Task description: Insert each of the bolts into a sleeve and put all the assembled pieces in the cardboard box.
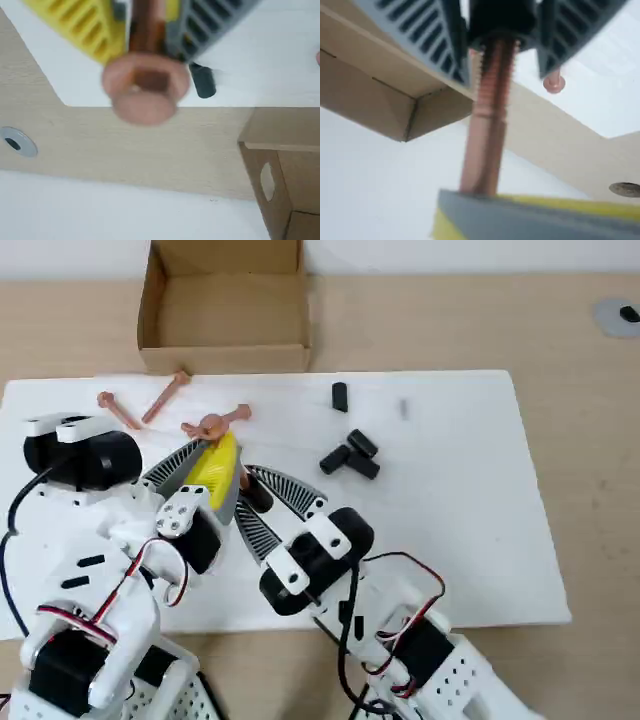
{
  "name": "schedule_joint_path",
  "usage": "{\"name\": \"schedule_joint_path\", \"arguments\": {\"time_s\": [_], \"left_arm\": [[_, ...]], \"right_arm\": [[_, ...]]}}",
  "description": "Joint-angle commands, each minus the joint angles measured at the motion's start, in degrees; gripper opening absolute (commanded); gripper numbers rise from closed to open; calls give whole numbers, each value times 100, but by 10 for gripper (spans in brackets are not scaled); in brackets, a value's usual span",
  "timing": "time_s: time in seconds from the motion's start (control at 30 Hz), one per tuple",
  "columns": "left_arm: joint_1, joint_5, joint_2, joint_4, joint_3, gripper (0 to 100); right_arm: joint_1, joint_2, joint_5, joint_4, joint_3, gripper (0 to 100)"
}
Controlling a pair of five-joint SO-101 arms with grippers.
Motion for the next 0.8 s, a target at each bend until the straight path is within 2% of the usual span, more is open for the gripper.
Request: {"name": "schedule_joint_path", "arguments": {"time_s": [0.0,0.27,0.33,0.5,0.77], "left_arm": [[-79,308,-22,-44,-273,70],[-79,800,-22,-44,-273,75],[-79,826,-31,0,-273,107],[-70,1108,4,510,-545,171],[-79,1116,4,958,-985,179]], "right_arm": [[-92,-48,9,-141,-470,9],[-92,-48,9,-141,-470,9],[-92,-48,9,-141,-470,9],[127,-48,9,-141,-488,9],[303,-48,9,-141,-620,9]]}}
